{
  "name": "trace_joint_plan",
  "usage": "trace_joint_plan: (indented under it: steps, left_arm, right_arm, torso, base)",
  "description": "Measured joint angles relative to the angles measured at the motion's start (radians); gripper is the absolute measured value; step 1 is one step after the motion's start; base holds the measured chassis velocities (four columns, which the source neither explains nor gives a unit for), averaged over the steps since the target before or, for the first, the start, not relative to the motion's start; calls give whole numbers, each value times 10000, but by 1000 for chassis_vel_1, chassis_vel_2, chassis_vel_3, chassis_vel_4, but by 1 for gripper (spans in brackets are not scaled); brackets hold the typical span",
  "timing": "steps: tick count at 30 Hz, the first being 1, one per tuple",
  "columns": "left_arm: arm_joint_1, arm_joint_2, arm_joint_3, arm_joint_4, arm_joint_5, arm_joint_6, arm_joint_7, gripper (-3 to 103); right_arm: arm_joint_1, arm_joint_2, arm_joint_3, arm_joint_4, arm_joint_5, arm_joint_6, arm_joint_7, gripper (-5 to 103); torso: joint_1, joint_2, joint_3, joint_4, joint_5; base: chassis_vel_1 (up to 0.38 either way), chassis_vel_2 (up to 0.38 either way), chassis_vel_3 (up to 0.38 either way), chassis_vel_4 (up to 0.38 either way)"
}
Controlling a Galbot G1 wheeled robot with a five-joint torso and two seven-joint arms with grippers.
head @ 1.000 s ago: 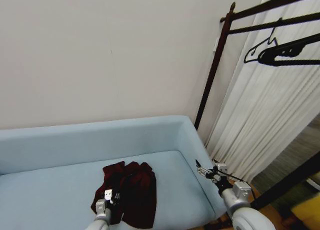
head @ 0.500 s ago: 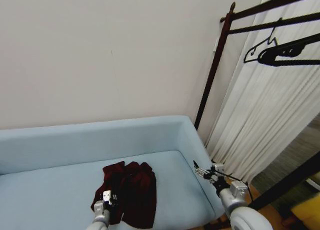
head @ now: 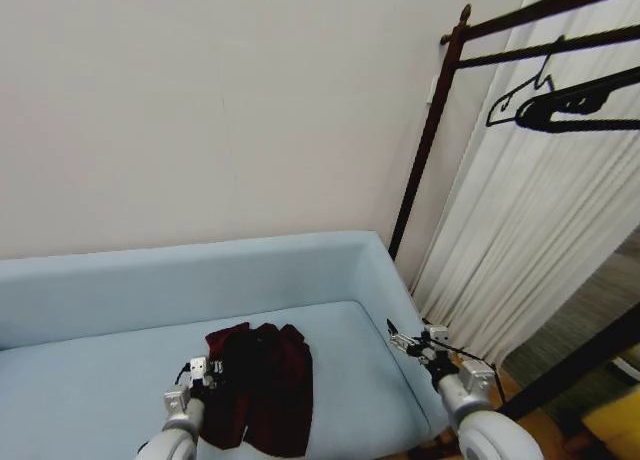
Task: Pick up the clothes from the sofa and hang them on the clothes hanger.
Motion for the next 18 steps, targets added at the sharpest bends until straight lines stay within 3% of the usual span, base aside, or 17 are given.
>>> trace_joint_plan:
  steps: [7, 18]
  left_arm:
    - [-210, 465, -54, -218, -469, 14, 78, 0]
    - [-698, 954, 44, 1, -621, 206, 51, 0]
  right_arm:
    - [462, -233, -633, -189, 983, -201, 398, 100]
    - [2753, -568, -4139, -2379, 2843, -402, 1668, 99]
  torso:
    - [0, 0, 0, 0, -1]
    - [0, 0, 2, 1, 0]
  base:
    - [0, 0, 0, 0]
    - [0, 0, 0, 0]
